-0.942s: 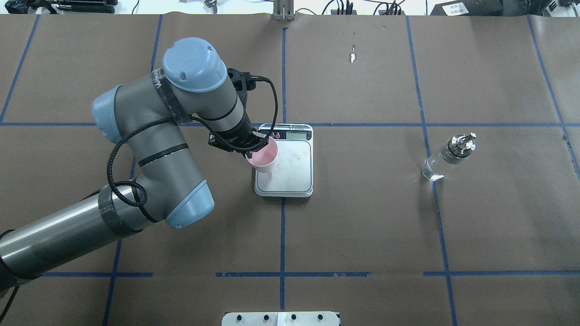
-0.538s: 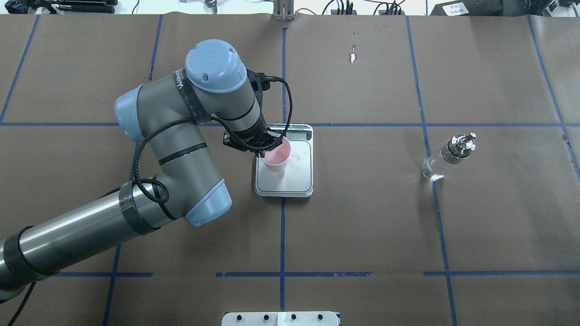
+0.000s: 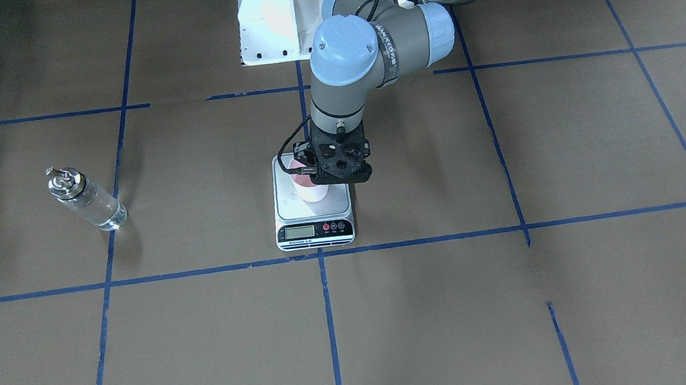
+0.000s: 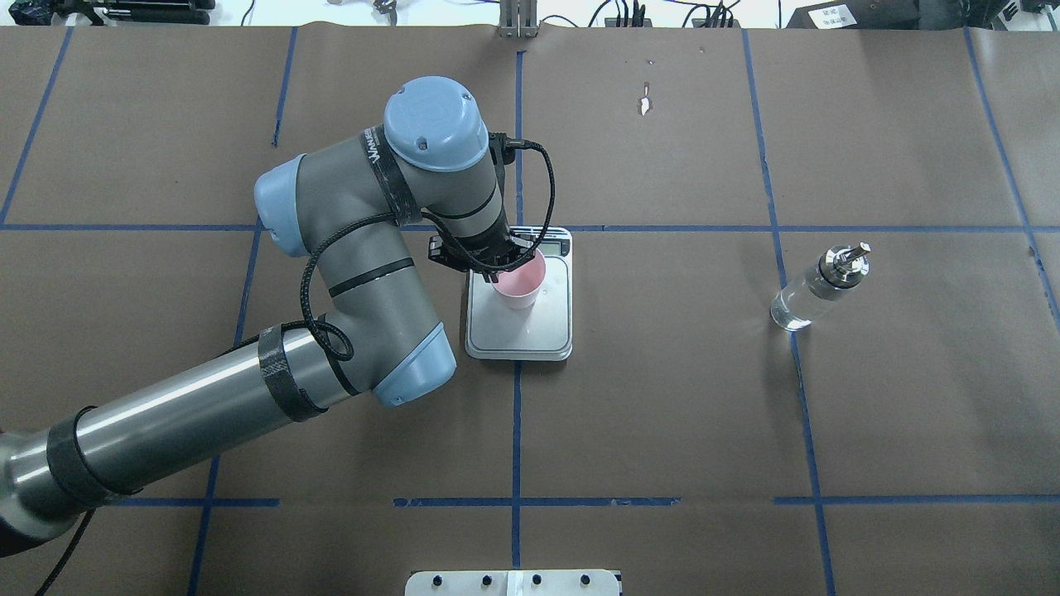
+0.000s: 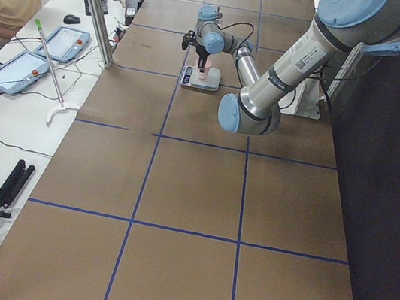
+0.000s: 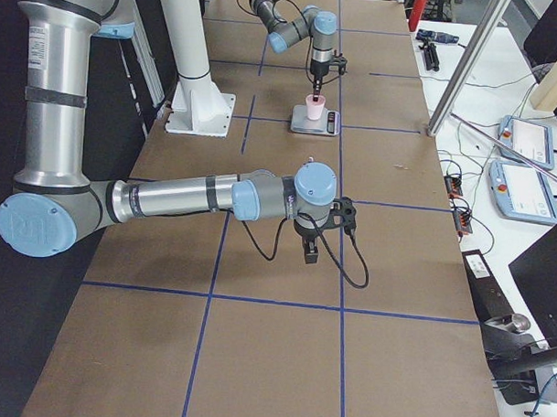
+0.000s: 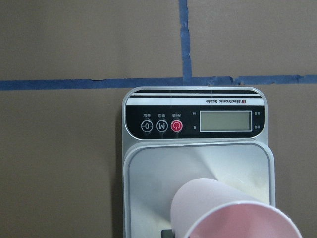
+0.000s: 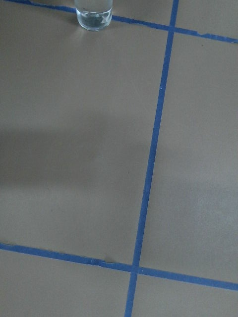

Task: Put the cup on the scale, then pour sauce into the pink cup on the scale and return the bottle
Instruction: 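Open the left gripper and lift away while the right gripper reaches toward the bottle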

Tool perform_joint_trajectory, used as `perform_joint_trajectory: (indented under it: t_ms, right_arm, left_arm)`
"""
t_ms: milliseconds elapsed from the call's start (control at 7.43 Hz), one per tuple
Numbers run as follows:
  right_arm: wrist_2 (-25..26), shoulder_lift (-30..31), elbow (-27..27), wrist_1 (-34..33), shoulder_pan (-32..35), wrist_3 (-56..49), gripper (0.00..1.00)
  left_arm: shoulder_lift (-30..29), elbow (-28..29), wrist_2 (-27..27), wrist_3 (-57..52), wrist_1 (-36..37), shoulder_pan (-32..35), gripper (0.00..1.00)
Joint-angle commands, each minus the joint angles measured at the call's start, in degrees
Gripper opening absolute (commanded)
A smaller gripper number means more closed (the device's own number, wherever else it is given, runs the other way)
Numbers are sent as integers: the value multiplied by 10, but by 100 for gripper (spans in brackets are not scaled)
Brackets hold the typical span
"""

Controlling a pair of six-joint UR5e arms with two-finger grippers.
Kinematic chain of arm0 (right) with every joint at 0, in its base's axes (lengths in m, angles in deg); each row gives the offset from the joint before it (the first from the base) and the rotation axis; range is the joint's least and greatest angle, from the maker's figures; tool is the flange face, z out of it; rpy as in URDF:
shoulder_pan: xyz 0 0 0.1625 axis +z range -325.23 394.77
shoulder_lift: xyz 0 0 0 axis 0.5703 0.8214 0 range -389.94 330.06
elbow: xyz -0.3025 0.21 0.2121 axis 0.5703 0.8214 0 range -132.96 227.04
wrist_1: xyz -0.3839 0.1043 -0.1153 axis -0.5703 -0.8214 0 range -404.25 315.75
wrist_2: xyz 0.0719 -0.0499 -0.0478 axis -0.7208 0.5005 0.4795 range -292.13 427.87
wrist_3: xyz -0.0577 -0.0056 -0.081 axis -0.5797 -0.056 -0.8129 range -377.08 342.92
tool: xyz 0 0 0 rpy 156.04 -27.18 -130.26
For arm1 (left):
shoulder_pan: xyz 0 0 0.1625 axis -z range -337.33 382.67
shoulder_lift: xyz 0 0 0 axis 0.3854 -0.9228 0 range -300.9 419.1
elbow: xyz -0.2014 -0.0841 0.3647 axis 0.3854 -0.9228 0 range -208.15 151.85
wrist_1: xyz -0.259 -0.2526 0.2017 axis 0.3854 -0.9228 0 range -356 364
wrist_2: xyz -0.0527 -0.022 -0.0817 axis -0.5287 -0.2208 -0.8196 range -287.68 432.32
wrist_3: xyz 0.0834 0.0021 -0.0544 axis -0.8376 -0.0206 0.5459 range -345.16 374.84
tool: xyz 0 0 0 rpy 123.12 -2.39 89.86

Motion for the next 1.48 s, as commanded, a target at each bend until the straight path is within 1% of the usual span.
perform_joint_trajectory:
  t_ms: [0, 135, 269, 404, 538, 673, 807, 942, 1076, 1211, 1345]
  right_arm:
    - [1, 0, 0, 0, 0, 1, 100]
    - [1, 0, 0, 0, 0, 1, 100]
    - [1, 0, 0, 0, -1, 7, 100]
    - [1, -2, -3, 9, -8, 36, 100]
    - [2, 0, -3, 63, -27, 74, 100]
    - [12, 0, -1, 139, -61, 126, 100]
    - [45, 1, -2, 224, -101, 193, 100]
    - [99, 1, -2, 324, -173, 311, 100]
    - [150, 18, -2, 413, -219, 391, 100]
    - [153, 35, -2, 456, -239, 400, 100]
    - [149, 43, -3, 459, -253, 400, 100]
  left_arm:
    - [-1, -2, 0, -2, 0, 0, 65]
    - [-1, -4, -1, -1, 1, 0, 71]
    - [1, -11, -3, -1, 2, 0, 72]
    - [7, -45, -3, -1, 7, 3, 72]
    - [47, -105, -3, -2, 11, 5, 72]
    - [96, -166, -3, -2, 10, 11, 72]
    - [121, -187, -2, -3, 9, 14, 72]
    - [132, -185, 0, -4, 5, 17, 72]
    - [136, -183, 0, -7, 4, 22, 72]
    - [137, -180, 0, -7, 3, 24, 72]
    - [137, -180, 0, -7, 3, 25, 72]
